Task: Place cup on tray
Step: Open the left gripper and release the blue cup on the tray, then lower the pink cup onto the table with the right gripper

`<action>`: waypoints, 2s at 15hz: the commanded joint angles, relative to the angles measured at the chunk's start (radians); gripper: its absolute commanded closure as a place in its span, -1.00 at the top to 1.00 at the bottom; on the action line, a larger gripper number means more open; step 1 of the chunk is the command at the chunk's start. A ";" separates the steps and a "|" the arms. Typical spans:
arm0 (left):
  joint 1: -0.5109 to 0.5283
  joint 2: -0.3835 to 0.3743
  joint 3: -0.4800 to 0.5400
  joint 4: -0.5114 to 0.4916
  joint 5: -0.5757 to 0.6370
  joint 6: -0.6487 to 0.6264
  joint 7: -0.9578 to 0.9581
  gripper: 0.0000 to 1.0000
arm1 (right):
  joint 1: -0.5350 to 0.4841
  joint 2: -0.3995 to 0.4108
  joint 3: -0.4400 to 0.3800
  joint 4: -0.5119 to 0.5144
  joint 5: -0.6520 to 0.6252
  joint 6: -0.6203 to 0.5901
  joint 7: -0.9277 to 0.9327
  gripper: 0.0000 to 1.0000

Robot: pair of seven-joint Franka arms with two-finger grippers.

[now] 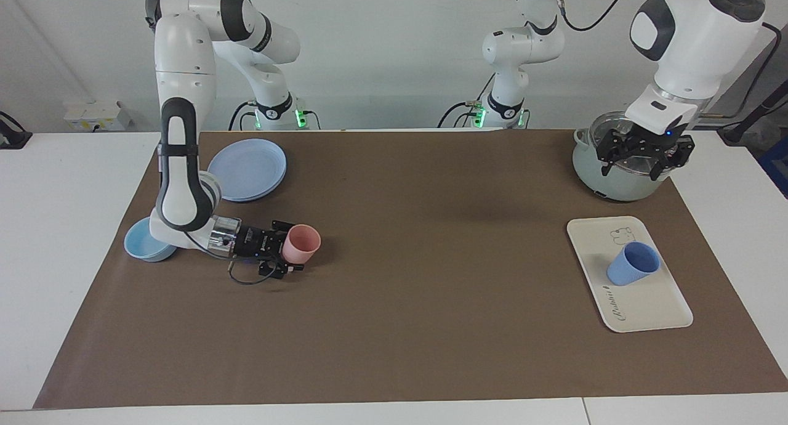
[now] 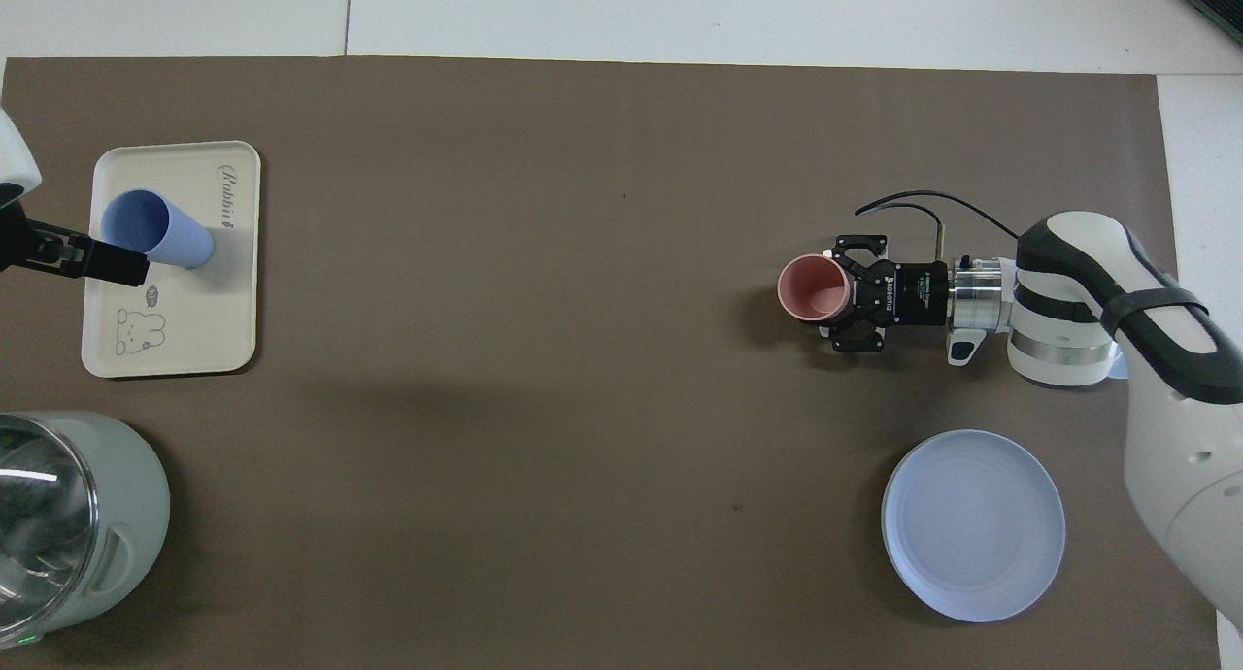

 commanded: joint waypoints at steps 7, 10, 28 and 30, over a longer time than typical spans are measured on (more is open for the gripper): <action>-0.043 -0.079 -0.008 0.008 0.021 -0.121 -0.041 1.00 | 0.003 -0.010 0.000 -0.033 -0.024 0.114 -0.048 -1.00; -0.042 -0.090 -0.024 0.024 0.009 -0.219 -0.070 1.00 | 0.003 -0.017 -0.002 -0.034 -0.047 0.117 -0.048 -1.00; -0.008 -0.127 -0.011 -0.052 -0.085 -0.135 -0.118 1.00 | -0.012 -0.037 -0.006 -0.031 -0.150 0.168 -0.045 0.35; -0.008 -0.131 -0.011 -0.060 -0.085 -0.126 -0.118 1.00 | -0.012 -0.054 -0.006 -0.031 -0.177 0.168 -0.040 0.76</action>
